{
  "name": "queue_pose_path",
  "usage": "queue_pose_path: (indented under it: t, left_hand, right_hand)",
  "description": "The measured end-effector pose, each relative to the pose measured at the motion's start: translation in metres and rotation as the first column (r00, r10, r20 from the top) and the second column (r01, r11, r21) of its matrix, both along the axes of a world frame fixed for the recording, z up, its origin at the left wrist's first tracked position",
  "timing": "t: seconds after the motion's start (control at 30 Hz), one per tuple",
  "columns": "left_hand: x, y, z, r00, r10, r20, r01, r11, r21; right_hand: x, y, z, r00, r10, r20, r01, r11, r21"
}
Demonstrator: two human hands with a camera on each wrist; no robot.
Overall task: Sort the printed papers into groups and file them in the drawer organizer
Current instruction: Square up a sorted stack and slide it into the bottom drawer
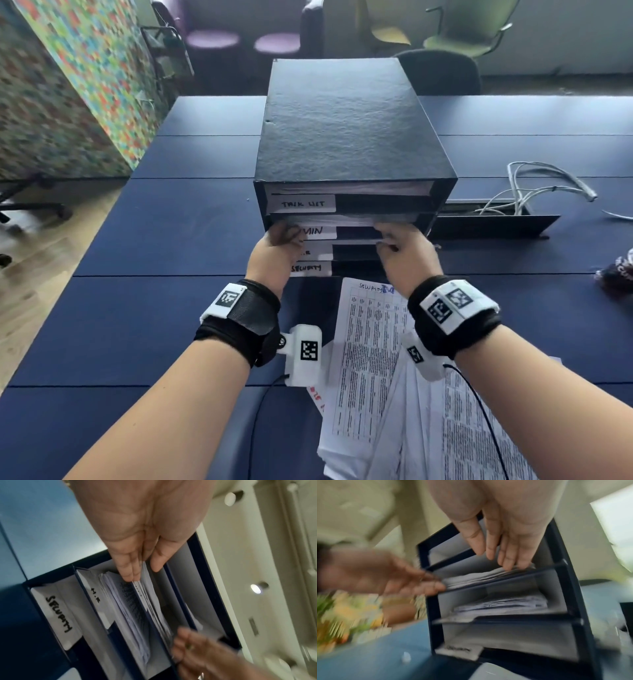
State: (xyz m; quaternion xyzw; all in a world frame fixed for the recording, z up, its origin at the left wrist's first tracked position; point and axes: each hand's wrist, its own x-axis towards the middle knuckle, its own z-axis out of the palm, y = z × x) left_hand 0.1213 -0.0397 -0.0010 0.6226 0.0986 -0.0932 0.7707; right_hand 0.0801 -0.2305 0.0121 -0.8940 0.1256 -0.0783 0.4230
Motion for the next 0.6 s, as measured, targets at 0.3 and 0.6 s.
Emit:
queue_pose_path:
  t: [0.3,0.6]
  left_hand:
    - [0.001,-0.006,0.001,0.994,-0.083,-0.065,0.09,0.989,0.119]
    - [0.01,-0.004,0.015,0.983,-0.178,-0.038,0.181,0.979,0.096]
  right_hand:
    - [0.018,0.014,0.003,0.812,0.189,-0.553,-0.462,0.786,-0.411]
    - [0.026,0.009,0.01,0.812,0.243,-0.531,-0.465,0.819,-0.336]
